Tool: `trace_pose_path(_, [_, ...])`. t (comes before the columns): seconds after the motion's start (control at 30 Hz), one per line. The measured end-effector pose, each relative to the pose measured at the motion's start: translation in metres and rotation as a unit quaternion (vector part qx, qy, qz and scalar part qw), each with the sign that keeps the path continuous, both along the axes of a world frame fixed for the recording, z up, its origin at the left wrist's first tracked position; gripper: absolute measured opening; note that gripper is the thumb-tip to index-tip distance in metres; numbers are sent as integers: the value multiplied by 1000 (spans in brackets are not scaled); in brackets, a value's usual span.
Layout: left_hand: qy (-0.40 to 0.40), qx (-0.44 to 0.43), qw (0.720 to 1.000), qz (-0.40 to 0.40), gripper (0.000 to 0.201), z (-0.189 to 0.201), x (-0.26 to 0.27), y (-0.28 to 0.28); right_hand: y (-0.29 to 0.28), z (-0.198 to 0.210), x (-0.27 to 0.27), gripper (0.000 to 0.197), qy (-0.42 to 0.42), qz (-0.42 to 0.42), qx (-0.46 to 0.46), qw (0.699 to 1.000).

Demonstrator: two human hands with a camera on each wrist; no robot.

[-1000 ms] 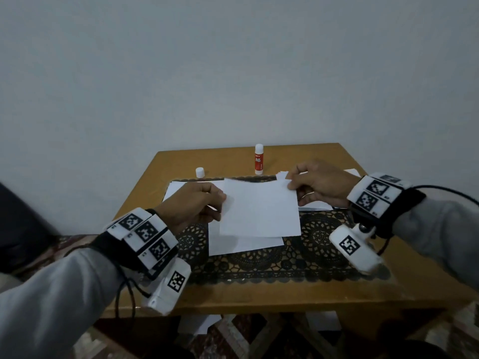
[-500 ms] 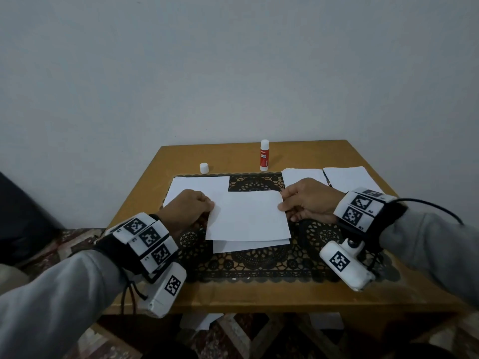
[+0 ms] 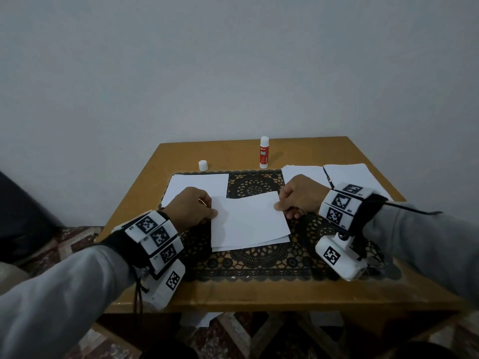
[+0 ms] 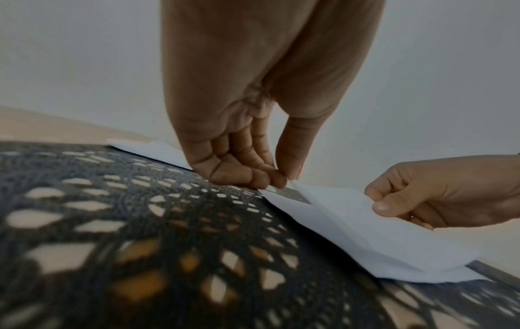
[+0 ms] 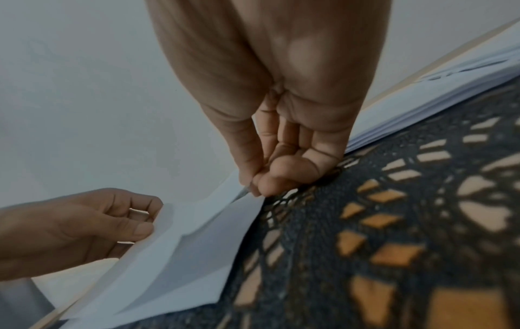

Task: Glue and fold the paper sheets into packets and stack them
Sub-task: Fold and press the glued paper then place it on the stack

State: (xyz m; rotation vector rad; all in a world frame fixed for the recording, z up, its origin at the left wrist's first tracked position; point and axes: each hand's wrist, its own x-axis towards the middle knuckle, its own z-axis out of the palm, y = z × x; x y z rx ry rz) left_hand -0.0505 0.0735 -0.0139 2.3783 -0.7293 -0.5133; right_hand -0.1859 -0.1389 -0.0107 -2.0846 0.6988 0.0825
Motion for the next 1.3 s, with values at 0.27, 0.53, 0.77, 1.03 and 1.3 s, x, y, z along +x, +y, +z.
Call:
trace_pose_path(0.27, [-3,17,1000,-4,14,-6,5,-2,1,-3,4,17,23,26,-49,998])
trace_pose_path(0.53, [-15,30,999,2,16,-8,5,-4,3,-6,4,18,23,39,-87,995])
trace_pose_path(0.77, [20,23,1000,3,8,-5,4,-4,4,-7,4,18,23,43,-107,993])
trace_pose_path(1.03, [-23,69,997,-40,8,-4,2,-5,6,-7,5,17,33,50,-126,990])
trace_pose_path(1.3, [-112,126,982,-85,47,-6,-12,-4,17,-9,5,43,38,87,-249,964])
